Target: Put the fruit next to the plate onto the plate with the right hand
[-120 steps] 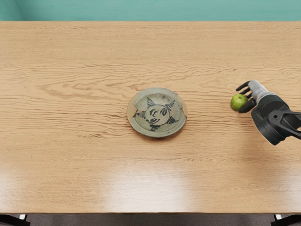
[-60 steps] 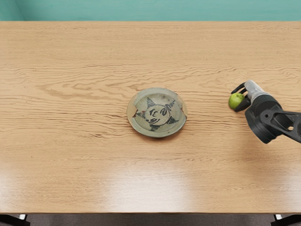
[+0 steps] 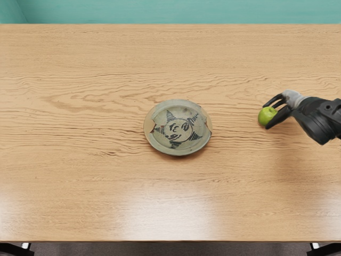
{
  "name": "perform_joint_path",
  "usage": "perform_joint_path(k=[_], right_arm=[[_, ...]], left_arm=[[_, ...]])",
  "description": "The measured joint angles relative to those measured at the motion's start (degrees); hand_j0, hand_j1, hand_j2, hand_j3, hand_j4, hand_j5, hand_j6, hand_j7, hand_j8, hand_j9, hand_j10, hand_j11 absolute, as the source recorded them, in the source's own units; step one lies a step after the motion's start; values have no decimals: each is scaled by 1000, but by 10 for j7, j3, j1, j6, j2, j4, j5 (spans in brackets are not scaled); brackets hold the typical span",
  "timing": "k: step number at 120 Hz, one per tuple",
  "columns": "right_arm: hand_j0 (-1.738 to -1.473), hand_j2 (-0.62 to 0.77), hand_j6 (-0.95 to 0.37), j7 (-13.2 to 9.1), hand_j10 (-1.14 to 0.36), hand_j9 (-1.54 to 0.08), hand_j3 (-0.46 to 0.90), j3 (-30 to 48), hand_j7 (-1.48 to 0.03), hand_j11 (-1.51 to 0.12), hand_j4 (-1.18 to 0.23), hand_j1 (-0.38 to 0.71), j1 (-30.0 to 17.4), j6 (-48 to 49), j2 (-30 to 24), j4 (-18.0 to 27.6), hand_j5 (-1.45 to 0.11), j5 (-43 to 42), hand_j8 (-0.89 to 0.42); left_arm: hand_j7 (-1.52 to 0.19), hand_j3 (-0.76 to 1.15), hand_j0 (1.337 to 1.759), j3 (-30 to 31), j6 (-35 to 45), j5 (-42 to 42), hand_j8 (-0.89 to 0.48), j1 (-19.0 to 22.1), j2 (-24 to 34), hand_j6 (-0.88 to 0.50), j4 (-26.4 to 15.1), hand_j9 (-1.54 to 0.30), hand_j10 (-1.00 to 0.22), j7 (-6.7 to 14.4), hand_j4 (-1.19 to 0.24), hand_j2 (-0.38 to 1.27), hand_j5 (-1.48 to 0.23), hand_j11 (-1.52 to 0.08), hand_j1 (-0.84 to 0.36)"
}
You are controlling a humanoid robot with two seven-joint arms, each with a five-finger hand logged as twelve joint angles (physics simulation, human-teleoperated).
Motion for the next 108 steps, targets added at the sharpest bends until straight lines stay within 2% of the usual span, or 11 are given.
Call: perform_joint_path(k=[26, 59, 108], right_arm=[[-1654, 197, -463, 0, -665, -918, 0, 55, -891, -922, -620, 228, 3, 97, -22, 0, -924, 56, -538], [-1655, 209, -451, 0, -664, -917, 0, 87, -891, -922, -606, 239, 14, 150, -16, 12, -927, 94, -530], [-1657, 276, -415, -1, -669, -915, 0, 125, -893, -919, -567, 297, 31, 157, 45, 21, -926, 122, -500]], left_arm=[[-311, 0, 1658, 0, 0, 0, -240, 0, 0, -240, 0, -311, -239, 0, -240, 48, -311, -311, 62], [-311, 0, 1658, 0, 0, 0, -240, 0, 0, -240, 0, -311, -239, 0, -240, 48, -311, -311, 62], [-311, 0, 1658, 0, 0, 0, -240, 0, 0, -240, 0, -311, -239, 0, -240, 48, -311, -311, 62]])
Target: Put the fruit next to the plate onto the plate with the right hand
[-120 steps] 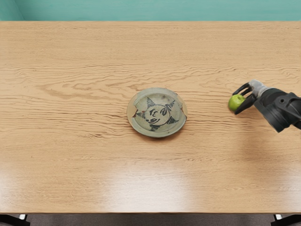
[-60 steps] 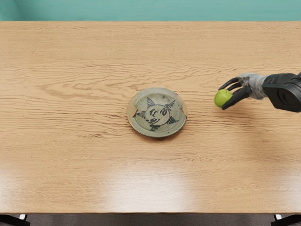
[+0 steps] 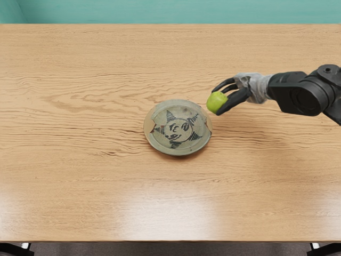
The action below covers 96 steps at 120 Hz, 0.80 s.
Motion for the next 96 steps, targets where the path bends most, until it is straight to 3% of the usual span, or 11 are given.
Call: perform_joint_path(k=[72, 84, 96], right_arm=[[-1658, 325, -390, 0, -704, -969, 0, 3, -942, -973, -550, 315, -21, -27, 123, -19, -988, -17, -473], [-1658, 244, -413, 0, -649, -884, 0, 5, -863, -887, -560, 293, -26, -28, 127, -23, -899, -21, -495], [-1658, 127, -368, 0, -512, -690, 0, 8, -678, -692, -458, 181, -28, -29, 128, -25, -700, -22, -418]], left_arm=[[-311, 0, 1658, 0, 0, 0, -240, 0, 0, -240, 0, -311, -239, 0, -240, 48, -311, -311, 62], [-311, 0, 1658, 0, 0, 0, -240, 0, 0, -240, 0, -311, -239, 0, -240, 48, -311, -311, 62], [-311, 0, 1658, 0, 0, 0, -240, 0, 0, -240, 0, -311, -239, 0, -240, 48, -311, -311, 62]])
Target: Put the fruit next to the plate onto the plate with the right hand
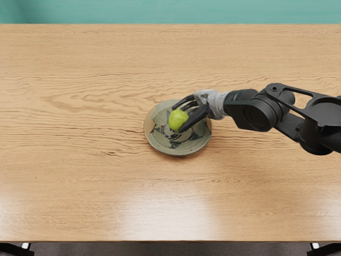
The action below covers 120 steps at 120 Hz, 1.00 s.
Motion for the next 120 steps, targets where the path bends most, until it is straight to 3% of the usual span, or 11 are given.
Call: perform_joint_path(k=[15, 31, 53, 72, 91, 120], right_arm=[[-1658, 55, -270, 0, -349, -467, 0, 2, -460, -468, -319, 24, 0, -2, 0, 1, -472, 2, -298], [-1658, 16, -207, 0, -248, -329, 0, 17, -325, -329, -232, -76, 8, -7, -6, 5, -331, 3, -221], [-1658, -2, -126, 0, -143, -188, 0, 60, -187, -188, -137, -188, 17, 29, -82, 37, -189, 29, -132], [-1658, -6, -86, 0, -93, -122, 0, 157, -121, -122, -90, -242, -53, 203, -165, 46, -123, 124, -88], [-1658, -7, -61, 0, -65, -85, 0, 192, -85, -85, -63, -273, -110, 347, -251, 46, -85, 233, -63], [-1658, -8, -45, 0, -47, -62, 0, 201, -62, -62, -46, -293, -161, 414, -345, 34, -62, 346, -46]], left_arm=[[-311, 0, 1658, 0, 0, 0, -240, 0, 0, -240, 0, -311, -239, 0, -240, 48, -311, -311, 62], [-311, 0, 1658, 0, 0, 0, -240, 0, 0, -240, 0, -311, -239, 0, -240, 48, -311, -311, 62], [-311, 0, 1658, 0, 0, 0, -240, 0, 0, -240, 0, -311, -239, 0, -240, 48, -311, -311, 62], [-311, 0, 1658, 0, 0, 0, -240, 0, 0, -240, 0, -311, -240, 0, -240, 48, -311, -311, 62], [-311, 0, 1658, 0, 0, 0, -240, 0, 0, -240, 0, -311, -239, 0, -240, 48, -311, -311, 62], [-311, 0, 1658, 0, 0, 0, -240, 0, 0, -240, 0, -311, -239, 0, -240, 48, -311, -311, 62]])
